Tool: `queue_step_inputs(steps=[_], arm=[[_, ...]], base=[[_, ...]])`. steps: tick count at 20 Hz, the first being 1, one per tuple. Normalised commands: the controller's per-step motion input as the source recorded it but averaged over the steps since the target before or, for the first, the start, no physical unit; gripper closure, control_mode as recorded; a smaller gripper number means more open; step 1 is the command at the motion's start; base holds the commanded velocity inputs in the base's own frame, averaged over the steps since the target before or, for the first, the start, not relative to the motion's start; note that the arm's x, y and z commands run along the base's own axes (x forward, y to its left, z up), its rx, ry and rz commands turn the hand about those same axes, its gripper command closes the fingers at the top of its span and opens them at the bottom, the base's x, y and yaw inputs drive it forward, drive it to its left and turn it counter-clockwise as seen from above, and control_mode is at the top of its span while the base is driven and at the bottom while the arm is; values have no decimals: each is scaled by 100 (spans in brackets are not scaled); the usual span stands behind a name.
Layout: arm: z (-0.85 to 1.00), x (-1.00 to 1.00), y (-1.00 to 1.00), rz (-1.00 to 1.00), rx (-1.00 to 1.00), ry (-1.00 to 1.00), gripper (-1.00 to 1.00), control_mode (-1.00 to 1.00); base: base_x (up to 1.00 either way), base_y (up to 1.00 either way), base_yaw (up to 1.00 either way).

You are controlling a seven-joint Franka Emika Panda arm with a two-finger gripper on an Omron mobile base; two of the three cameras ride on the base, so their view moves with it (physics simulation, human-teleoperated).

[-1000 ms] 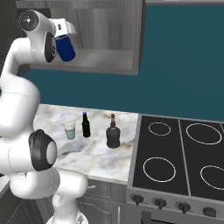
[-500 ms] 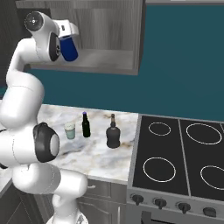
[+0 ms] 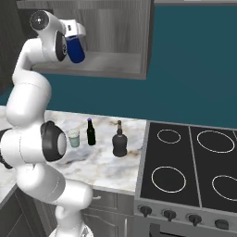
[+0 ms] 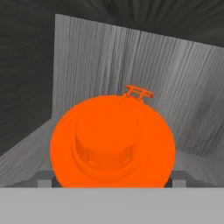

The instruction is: Sort all alcoholic drinks to one cabinet, and non-alcoholic drinks to the other.

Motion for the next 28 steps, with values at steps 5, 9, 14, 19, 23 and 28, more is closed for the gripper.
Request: queue_step_inputs(steps=[5,9,14,19,23,28], arm=[[0,13,-3,-4,3,0,-100,-100],[0,23,-10,-5,2,0,-100,-100],[0,31,-13,-4,1,0,-100,-100],[0,29,-14,-3,3,0,-100,-100],[2,2,-6,-2,5,0,-100,-100],[6,-51,0,0,4,0,-100,-100]], base=[[0,0,0],[0,0,0],[0,0,0],[0,0,0],[0,0,0],[0,0,0]])
